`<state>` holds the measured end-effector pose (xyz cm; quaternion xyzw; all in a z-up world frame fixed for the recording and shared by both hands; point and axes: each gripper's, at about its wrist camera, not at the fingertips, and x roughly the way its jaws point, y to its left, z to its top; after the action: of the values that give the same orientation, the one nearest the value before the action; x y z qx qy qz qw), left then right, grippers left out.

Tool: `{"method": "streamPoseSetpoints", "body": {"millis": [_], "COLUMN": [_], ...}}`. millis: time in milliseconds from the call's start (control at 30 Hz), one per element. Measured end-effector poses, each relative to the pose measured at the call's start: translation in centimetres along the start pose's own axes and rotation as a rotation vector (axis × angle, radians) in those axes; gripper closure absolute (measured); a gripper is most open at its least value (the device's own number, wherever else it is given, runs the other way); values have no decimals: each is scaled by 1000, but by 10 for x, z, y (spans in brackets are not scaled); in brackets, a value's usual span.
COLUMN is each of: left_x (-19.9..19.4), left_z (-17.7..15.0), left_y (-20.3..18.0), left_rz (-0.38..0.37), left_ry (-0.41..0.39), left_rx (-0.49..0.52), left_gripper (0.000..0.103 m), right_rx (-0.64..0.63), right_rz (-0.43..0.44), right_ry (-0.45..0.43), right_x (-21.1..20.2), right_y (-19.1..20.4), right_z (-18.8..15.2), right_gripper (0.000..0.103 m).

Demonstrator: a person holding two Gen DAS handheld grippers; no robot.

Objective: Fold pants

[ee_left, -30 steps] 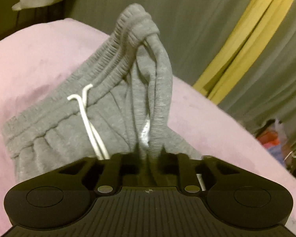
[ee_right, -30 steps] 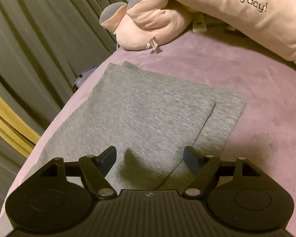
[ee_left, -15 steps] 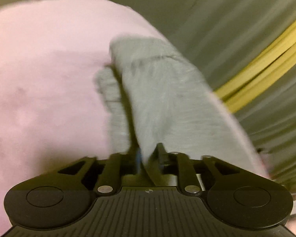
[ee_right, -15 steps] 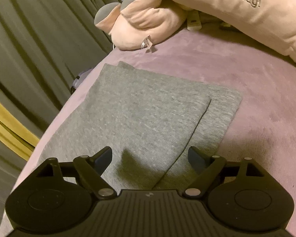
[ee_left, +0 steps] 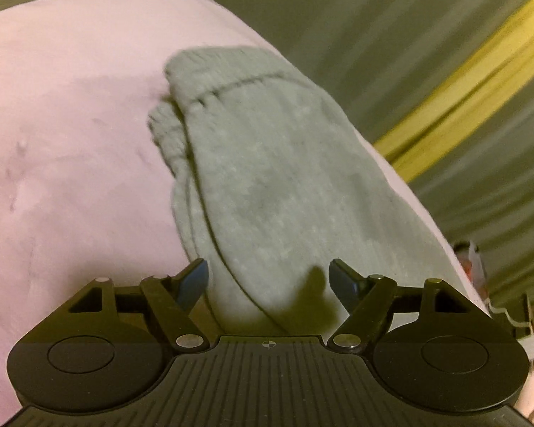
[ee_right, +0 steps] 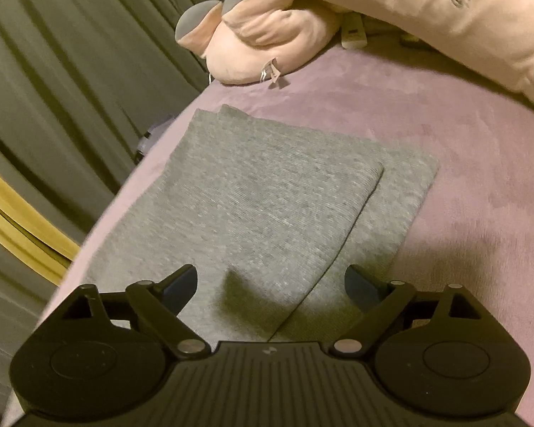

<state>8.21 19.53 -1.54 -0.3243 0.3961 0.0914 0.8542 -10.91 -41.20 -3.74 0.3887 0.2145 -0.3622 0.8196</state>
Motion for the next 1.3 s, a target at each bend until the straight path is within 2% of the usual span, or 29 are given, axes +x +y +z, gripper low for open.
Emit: {"method": "streamPoseSetpoints", "body": {"millis": [100, 200, 267, 333, 433, 567, 600, 633, 667, 700, 733, 833, 967, 1067, 1233, 1267, 1300], "left_x": [0, 1, 4, 6, 5, 5, 6, 9, 11, 15, 21, 35, 35, 42, 55, 56, 57], "left_z": [-5, -13, -21, -26, -30, -41, -44, -47, -50, -53, -57, -66, -72, -70, -72, -71, -71], "left_y": [-6, -7, -7, -9, -16, -32, -38, -43, -47, -50, -54, -57, -66, -72, -73, -72, -71], "left_rz": [-18, -61, -98, -97, -98, -152, -175, -197, -212, -230, -240, -226, -220, -245, -234, -237, -241], "left_ry": [24, 53, 81, 83, 83, 134, 147, 162, 174, 190, 216, 277, 263, 243, 243, 243, 245], "left_rx": [11, -30, -73, -88, -75, -17, -2, 13, 20, 20, 9, -50, -18, -22, -44, -50, -58], "left_gripper": [22, 20, 20, 20, 19, 18, 18, 18, 18, 18, 18, 20, 23, 26, 50, 57, 72], "right_rx": [65, 98, 107, 113, 146, 197, 199, 190, 174, 155, 150, 173, 173, 164, 177, 184, 193], "right_rz": [28, 41, 34, 46, 58, 93, 109, 118, 119, 123, 130, 143, 151, 163, 183, 192, 200], "right_ry": [8, 22, 26, 20, 24, 28, 29, 23, 18, 19, 30, 82, 94, 105, 96, 92, 90], "right_x": [-4, -4, -2, -1, 2, 8, 9, 9, 7, 7, 10, 18, 21, 23, 23, 22, 21], "right_y": [-14, -25, -29, -31, -33, -38, -38, -37, -34, -32, -32, -34, -35, -33, -35, -37, -38], "right_z": [2, 6, 8, 10, 11, 9, 10, 10, 9, 8, 7, 3, 3, 3, 2, 2, 1], "right_gripper": [28, 46, 67, 81, 81, 66, 65, 66, 71, 78, 89, 90, 90, 90, 93, 94, 94]}}
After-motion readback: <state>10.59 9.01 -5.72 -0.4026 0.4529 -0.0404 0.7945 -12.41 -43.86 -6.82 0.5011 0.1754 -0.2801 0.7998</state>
